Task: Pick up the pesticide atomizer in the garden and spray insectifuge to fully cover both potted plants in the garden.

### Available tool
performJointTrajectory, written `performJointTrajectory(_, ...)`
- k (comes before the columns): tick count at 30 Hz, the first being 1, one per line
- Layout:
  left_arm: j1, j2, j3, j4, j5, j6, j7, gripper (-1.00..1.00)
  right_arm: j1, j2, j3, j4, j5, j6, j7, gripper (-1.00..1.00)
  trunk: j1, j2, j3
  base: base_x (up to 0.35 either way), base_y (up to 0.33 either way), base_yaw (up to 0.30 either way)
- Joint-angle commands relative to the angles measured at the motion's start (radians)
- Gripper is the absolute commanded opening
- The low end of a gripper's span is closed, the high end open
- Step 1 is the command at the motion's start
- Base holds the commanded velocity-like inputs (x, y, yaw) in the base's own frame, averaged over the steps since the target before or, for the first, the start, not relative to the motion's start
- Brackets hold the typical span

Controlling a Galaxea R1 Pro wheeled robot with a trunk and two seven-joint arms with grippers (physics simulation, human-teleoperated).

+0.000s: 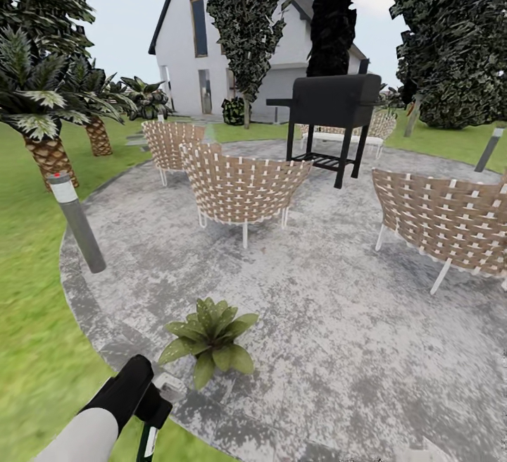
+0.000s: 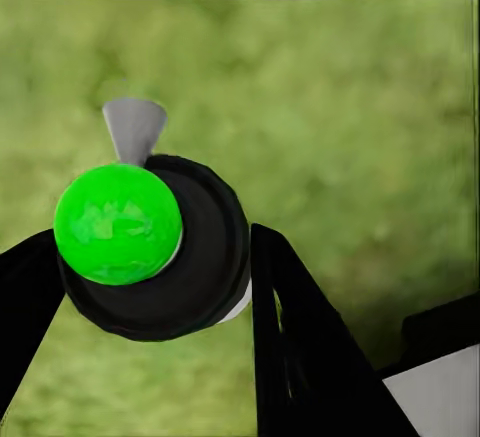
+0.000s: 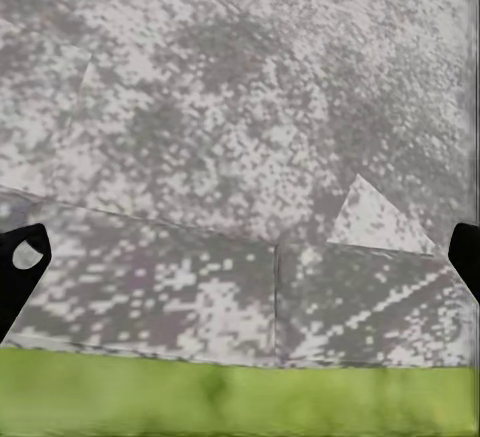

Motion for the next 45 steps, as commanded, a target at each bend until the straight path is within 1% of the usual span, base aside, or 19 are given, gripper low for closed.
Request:
performJointTrajectory(1, -0.001, -0.007, 0.006, -0.003, -0.012, 0.002, -0.01, -1.0, -0.001, 0.0, -0.006, 0.002, 0.011, -0.003, -0.005, 1.0, 0.0, 0.0, -0.001, 0.0, 0.0, -0.266)
performJointTrajectory(5, -0.002, -0.014, 0.006, -0.004, -0.013, 0.003, -0.01, -1.0, -0.001, 0.0, -0.006, 0.001, 0.011, -0.003, -0.005, 1.0, 0.0, 0.0, -0.001, 0.0, 0.0, -0.254)
performJointTrajectory(8, -0.001, -0.001, 0.003, -0.003, -0.019, 0.001, -0.009, -1.0, -0.001, 0.0, -0.007, 0.001, 0.011, -0.003, -0.005, 1.0, 0.0, 0.0, -0.001, 0.0, 0.0, -0.064)
performJointTrajectory(11, 0.001, 0.065, 0.01, -0.003, -0.014, 0.003, -0.009, -1.0, -0.001, 0.0, -0.007, 0.001, 0.011, -0.003, -0.005, 1.0, 0.0, 0.0, -0.001, 0.0, 0.0, -0.008)
performJointTrajectory(13, 0.001, 0.08, 0.009, 0.001, -0.012, 0.002, -0.009, -1.0, -0.001, 0.0, -0.007, 0.001, 0.011, -0.003, -0.005, 1.0, 0.0, 0.0, -0.001, 0.0, 0.0, -0.001)
performJointTrajectory(15, 0.001, 0.07, 0.006, 0.007, -0.014, -0.001, -0.009, -1.0, -0.001, 0.0, -0.006, 0.002, 0.011, -0.003, -0.005, 1.0, 0.0, 0.0, -0.001, 0.0, 0.0, 0.0)
performJointTrajectory(17, 0.001, 0.037, 0.006, 0.008, -0.016, -0.003, -0.008, -1.0, -0.001, 0.0, -0.005, 0.002, 0.011, -0.003, -0.005, 1.0, 0.0, 0.0, -0.001, 0.0, 0.0, 0.0)
performJointTrajectory(19, 0.001, -0.015, 0.004, 0.009, -0.022, -0.002, -0.007, -1.0, -0.001, 0.0, -0.005, 0.002, 0.011, -0.003, -0.005, 1.0, 0.0, 0.0, -0.001, 0.0, 0.0, 0.0)
performJointTrajectory(21, 0.001, -0.027, 0.001, 0.007, -0.023, -0.002, -0.007, -1.0, -0.001, 0.0, -0.005, 0.002, 0.011, -0.003, -0.005, 1.0, 0.0, 0.0, -0.001, 0.0, 0.0, 0.0)
performJointTrajectory(24, 0.001, -0.022, 0.0, 0.001, -0.024, -0.002, -0.009, -1.0, -0.001, 0.0, -0.005, 0.002, 0.011, -0.003, -0.005, 1.0, 0.0, 0.0, -0.001, 0.0, 0.0, 0.0)
performJointTrajectory(26, 0.001, -0.007, 0.001, -0.001, -0.026, -0.002, -0.009, -1.0, -0.001, 0.0, -0.005, 0.002, 0.012, -0.003, -0.005, 1.0, 0.0, 0.0, -0.001, 0.0, 0.0, 0.0)
performJointTrajectory(29, 0.001, 0.05, 0.003, 0.006, -0.015, -0.002, -0.01, -1.0, -0.001, -0.001, -0.005, 0.004, 0.013, -0.003, -0.005, 1.0, 0.0, 0.0, -0.001, 0.0, 0.0, 0.0)
performJointTrajectory(30, 0.001, 0.06, 0.003, 0.008, -0.016, -0.003, -0.009, -1.0, -0.001, -0.001, -0.005, 0.004, 0.013, -0.003, -0.005, 1.0, 0.0, 0.0, -0.001, 0.0, 0.0, 0.0)
performJointTrajectory(32, 0.002, 0.061, 0.002, 0.01, -0.02, -0.003, -0.009, -1.0, -0.001, -0.002, -0.005, 0.004, 0.013, -0.003, -0.005, 1.0, 0.0, 0.0, -0.001, 0.0, 0.0, 0.0)
performJointTrajectory(34, 0.003, 0.05, 0.003, 0.01, -0.021, -0.004, -0.008, -1.0, -0.001, -0.002, -0.005, 0.004, 0.014, -0.003, -0.005, 1.0, 0.0, 0.0, -0.001, 0.0, 0.0, 0.0)
performJointTrajectory(35, 0.002, 0.03, 0.003, 0.009, -0.021, -0.004, -0.008, -1.0, -0.001, -0.002, -0.005, 0.004, 0.014, -0.003, -0.005, 1.0, 0.0, 0.0, -0.001, 0.0, 0.0, 0.0)
performJointTrajectory(39, 0.001, -0.013, 0.006, -0.004, -0.016, -0.002, -0.009, -1.0, -0.001, -0.002, -0.005, 0.004, 0.014, -0.003, -0.005, 1.0, 0.0, 0.0, -0.001, 0.0, 0.0, 0.0)
performJointTrajectory(43, 0.0, -0.001, 0.014, -0.008, -0.012, 0.002, -0.013, -1.0, -0.001, -0.002, -0.005, 0.004, 0.014, -0.003, -0.005, 1.0, 0.0, 0.0, -0.001, 0.0, 0.0, 0.0)
performJointTrajectory(45, 0.0, 0.037, 0.015, -0.007, -0.011, 0.003, -0.031, -1.0, -0.001, -0.002, -0.005, 0.004, 0.014, -0.003, -0.005, 1.0, 0.0, 0.0, -0.001, 0.0, 0.0, 0.0)
